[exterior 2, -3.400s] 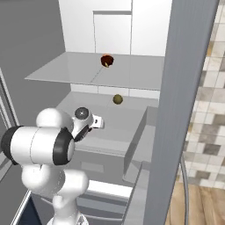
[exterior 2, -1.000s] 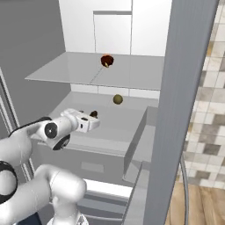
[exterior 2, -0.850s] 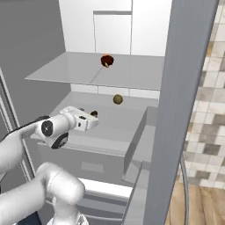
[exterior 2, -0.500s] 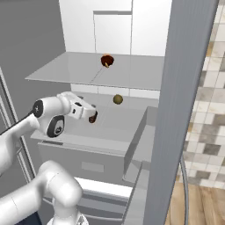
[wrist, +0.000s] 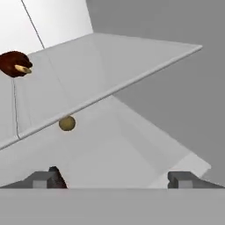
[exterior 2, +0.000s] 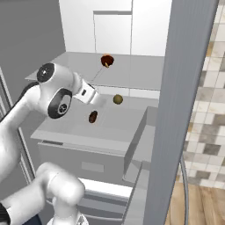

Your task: Transport the steak and sweet potato to the fridge. Place the steak on the rack containing meat and place the sweet potato on the rack containing the vegetable, ensuring meats and vegetables are on different racks.

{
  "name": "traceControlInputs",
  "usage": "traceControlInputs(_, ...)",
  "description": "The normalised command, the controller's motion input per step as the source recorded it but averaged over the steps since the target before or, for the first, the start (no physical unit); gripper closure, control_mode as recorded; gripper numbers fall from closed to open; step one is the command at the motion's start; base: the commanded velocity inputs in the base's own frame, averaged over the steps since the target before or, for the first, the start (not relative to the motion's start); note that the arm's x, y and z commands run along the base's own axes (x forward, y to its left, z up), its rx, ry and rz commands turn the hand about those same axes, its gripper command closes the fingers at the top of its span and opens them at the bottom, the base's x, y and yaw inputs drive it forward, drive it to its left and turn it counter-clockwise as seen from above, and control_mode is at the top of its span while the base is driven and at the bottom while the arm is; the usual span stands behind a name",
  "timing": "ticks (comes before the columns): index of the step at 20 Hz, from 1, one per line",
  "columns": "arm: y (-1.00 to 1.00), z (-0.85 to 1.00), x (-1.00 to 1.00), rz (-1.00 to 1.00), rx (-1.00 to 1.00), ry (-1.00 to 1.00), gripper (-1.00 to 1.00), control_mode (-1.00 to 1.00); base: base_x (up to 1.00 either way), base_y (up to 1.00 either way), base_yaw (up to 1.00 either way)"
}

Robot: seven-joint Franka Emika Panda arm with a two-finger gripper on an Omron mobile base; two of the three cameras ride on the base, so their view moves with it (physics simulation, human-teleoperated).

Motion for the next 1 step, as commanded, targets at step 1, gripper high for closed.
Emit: traceControlInputs(1,0.0,0.41,-0.89,0.13,0.13,0.36,-1.0,-1.0,0.0,0.0,0.0)
